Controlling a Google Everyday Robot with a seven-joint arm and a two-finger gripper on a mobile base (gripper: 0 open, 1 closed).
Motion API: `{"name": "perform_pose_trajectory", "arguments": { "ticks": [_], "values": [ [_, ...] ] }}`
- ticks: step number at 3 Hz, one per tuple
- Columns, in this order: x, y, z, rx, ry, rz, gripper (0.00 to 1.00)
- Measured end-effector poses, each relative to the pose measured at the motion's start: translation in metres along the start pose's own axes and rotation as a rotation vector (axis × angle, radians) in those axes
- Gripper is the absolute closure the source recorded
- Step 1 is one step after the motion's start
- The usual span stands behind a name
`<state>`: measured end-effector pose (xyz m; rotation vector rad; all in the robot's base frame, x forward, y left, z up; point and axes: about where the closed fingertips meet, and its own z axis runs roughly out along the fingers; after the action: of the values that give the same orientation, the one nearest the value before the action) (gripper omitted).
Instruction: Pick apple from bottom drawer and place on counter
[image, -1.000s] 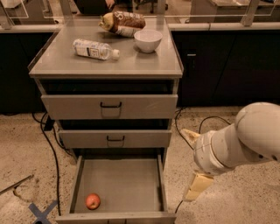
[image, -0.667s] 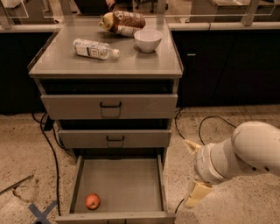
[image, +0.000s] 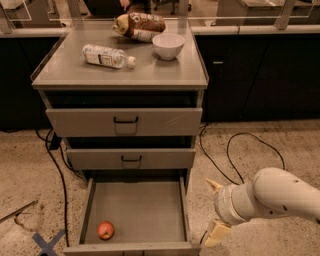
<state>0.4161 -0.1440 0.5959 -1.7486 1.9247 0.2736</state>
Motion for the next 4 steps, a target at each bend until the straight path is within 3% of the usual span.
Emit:
{"name": "perform_pose_trajectory", "arguments": {
  "ticks": [2, 3, 4],
  "values": [
    [0.008, 0.013, 0.093, -0.093, -0.081, -0.023, 0.0],
    [0.009, 0.018, 0.128, -0.125, -0.091, -0.048, 0.0],
    [0.009, 0.02, 0.156, -0.123, -0.085, -0.073, 0.0]
  ]
}}
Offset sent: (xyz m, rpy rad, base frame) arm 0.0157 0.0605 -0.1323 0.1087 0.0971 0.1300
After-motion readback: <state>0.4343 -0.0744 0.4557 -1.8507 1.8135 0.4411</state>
